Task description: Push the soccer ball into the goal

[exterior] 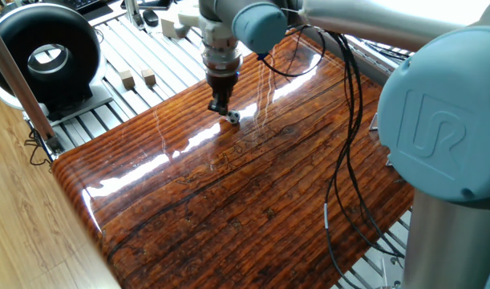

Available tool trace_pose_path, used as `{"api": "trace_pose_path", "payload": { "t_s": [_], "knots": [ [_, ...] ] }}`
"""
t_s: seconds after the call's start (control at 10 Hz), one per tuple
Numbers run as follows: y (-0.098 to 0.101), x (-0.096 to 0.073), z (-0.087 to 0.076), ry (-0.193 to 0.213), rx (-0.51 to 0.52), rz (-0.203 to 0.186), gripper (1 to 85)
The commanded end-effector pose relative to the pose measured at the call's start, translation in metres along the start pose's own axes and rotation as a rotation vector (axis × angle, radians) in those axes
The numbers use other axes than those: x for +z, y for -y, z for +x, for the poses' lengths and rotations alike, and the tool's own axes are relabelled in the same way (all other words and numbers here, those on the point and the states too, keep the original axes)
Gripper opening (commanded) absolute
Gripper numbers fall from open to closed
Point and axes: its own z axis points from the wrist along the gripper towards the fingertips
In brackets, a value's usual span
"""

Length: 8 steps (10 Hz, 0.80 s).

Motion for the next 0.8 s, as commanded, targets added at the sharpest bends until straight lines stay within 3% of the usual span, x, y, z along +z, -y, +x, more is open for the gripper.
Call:
{"api": "trace_pose_path", "payload": {
  "t_s": [0.0,0.1,0.2,0.5,0.7],
  "knots": [
    [-0.014,0.001,0.037,-0.103,0.065,-0.078,1.0],
    [-0.009,0.0,0.042,-0.12,0.059,-0.059,1.0],
    [-0.011,0.0,0.04,-0.115,0.058,-0.064,1.0],
    [-0.045,-0.008,0.034,-0.106,0.087,-0.17,1.0],
    [-0.049,-0.015,0.055,-0.181,0.133,-0.169,1.0]
  ]
}}
